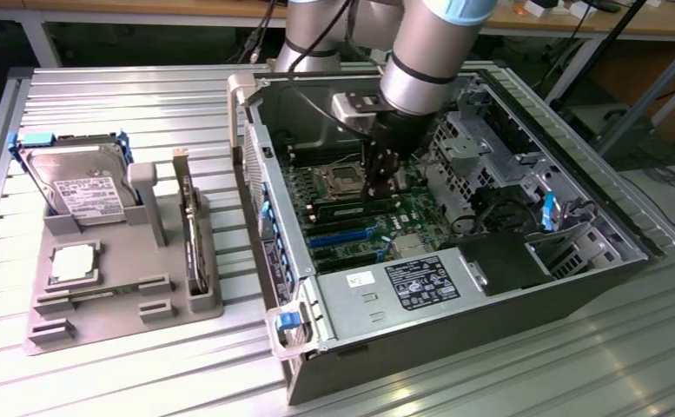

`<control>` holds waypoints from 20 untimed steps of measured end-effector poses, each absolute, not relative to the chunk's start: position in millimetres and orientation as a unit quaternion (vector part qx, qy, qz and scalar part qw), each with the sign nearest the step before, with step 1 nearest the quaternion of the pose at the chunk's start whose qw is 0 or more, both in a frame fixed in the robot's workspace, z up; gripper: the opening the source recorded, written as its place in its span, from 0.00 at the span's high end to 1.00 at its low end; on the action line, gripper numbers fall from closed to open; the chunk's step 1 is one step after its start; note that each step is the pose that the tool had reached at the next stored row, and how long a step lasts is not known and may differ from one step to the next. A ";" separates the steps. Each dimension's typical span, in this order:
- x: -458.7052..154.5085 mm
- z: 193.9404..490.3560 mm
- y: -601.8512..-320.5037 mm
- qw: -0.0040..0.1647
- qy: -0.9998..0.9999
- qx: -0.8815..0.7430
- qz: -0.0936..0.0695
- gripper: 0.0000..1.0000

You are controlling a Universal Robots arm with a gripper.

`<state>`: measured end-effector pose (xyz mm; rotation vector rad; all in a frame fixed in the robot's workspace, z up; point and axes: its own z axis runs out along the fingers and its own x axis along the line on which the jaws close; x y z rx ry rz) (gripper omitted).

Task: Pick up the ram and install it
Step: 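Press down the ram until it locks into place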

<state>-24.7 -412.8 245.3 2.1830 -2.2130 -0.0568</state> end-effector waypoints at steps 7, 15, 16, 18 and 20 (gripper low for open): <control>-67.2 245.3 -399.7 0.024 -0.712 0.702 -0.012 0.90; -83.7 245.1 -405.2 0.027 -0.712 0.702 -0.009 0.90; -83.7 243.9 -405.2 0.027 -0.712 0.702 -0.009 0.90; -83.7 240.0 -405.3 0.027 -0.712 0.702 -0.009 0.90; -83.7 237.5 -405.3 0.028 -0.712 0.702 -0.008 0.90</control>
